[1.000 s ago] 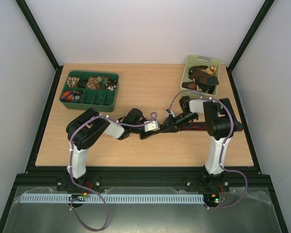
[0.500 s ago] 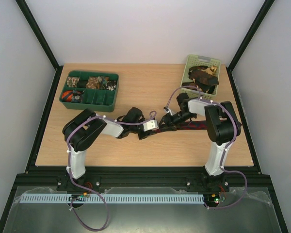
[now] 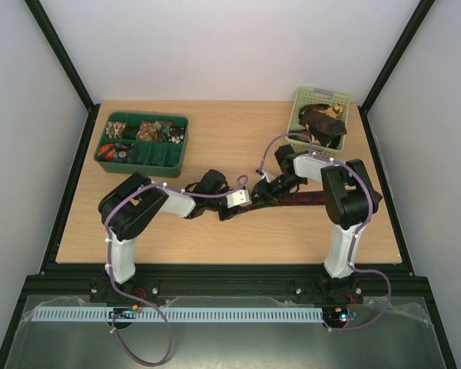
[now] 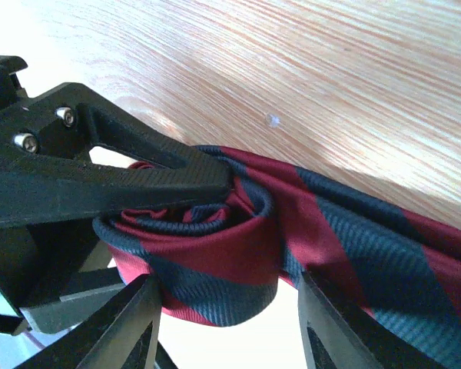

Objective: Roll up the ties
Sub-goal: Roll the tie at the center of the board.

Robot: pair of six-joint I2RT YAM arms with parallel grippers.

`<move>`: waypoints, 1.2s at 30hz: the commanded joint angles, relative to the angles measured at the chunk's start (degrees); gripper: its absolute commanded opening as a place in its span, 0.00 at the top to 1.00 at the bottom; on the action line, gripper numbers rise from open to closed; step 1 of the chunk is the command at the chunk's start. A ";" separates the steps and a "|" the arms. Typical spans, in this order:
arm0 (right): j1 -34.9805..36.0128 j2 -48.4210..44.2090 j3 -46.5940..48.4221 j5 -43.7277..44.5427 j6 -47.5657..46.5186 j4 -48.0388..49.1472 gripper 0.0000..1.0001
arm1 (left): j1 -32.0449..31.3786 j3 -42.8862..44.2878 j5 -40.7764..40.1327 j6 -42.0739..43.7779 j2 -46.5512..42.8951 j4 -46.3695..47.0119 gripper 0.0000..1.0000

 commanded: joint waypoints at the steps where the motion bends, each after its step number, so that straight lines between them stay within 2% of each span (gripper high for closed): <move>1: -0.62 -2.26 0.55 3.70 -1.42 -3.64 0.50 | 0.08 -2.51 -3.30 1.49 3.02 -13.37 0.65; 8: 1.25 0.29 2.87 0.34 2.31 -0.45 0.56 | 0.08 -2.61 -3.13 1.84 2.91 -13.66 0.64; 15: 1.84 2.36 1.99 0.67 0.19 -1.52 0.78 | 0.08 -2.22 -3.21 1.78 3.35 -13.91 0.64; 19: 1.63 2.14 0.49 1.73 -0.37 -0.89 0.97 | 0.16 -2.31 -3.17 1.70 3.27 -13.87 0.63; 22: 0.60 3.03 0.19 3.20 -0.34 -0.15 0.99 | 0.53 -2.32 -3.10 0.98 2.97 -13.21 0.58; 25: -1.08 4.60 -0.07 4.48 -1.29 -0.05 0.99 | 1.46 -2.23 -1.98 -0.58 2.11 -11.45 0.38; 28: -2.10 5.45 -0.89 5.65 -2.00 0.49 0.99 | 2.52 -2.53 0.31 -2.82 0.05 -7.68 0.27; 32: -3.00 6.57 -1.72 6.31 -2.08 0.91 0.99 | 2.67 -5.16 3.74 -5.51 -2.40 0.00 0.22; 36: -3.97 6.68 -2.81 6.82 -1.47 1.85 0.99 | 1.23 -5.86 3.99 -8.17 -0.49 6.74 0.20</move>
